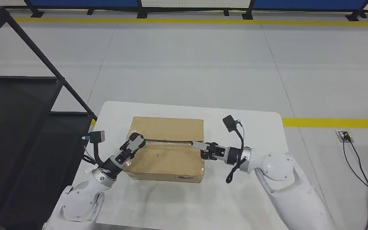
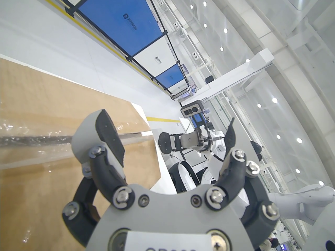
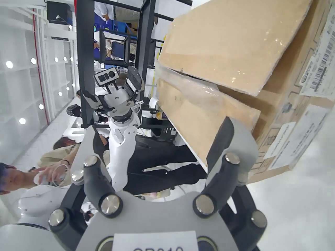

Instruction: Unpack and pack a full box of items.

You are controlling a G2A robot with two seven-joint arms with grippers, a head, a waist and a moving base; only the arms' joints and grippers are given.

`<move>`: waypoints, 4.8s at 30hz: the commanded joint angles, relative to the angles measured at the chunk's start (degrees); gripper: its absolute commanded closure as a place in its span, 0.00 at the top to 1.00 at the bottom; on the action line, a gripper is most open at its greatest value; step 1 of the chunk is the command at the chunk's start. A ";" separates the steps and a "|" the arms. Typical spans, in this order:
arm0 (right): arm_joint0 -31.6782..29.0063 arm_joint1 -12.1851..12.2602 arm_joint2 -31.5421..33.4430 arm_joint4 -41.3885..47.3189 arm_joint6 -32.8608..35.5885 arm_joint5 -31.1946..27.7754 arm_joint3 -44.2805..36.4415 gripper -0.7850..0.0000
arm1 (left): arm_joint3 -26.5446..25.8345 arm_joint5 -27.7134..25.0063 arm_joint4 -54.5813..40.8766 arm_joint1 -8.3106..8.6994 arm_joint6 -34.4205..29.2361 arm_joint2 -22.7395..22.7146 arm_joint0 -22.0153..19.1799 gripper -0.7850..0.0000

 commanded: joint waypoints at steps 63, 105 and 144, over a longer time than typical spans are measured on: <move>7.31 -0.96 -16.15 -73.59 -7.30 -20.07 -4.97 0.00 | 0.84 3.15 4.37 -0.53 3.81 2.94 -2.26 1.00; 8.95 -2.36 -18.76 -88.50 -7.85 -21.50 -10.72 0.00 | 10.63 6.17 -7.63 0.63 -7.35 -2.79 -6.47 1.00; 11.79 -5.31 -21.51 -92.15 -0.90 -27.25 -7.91 0.01 | 15.98 9.50 -7.12 -0.13 -10.36 6.37 -12.93 1.00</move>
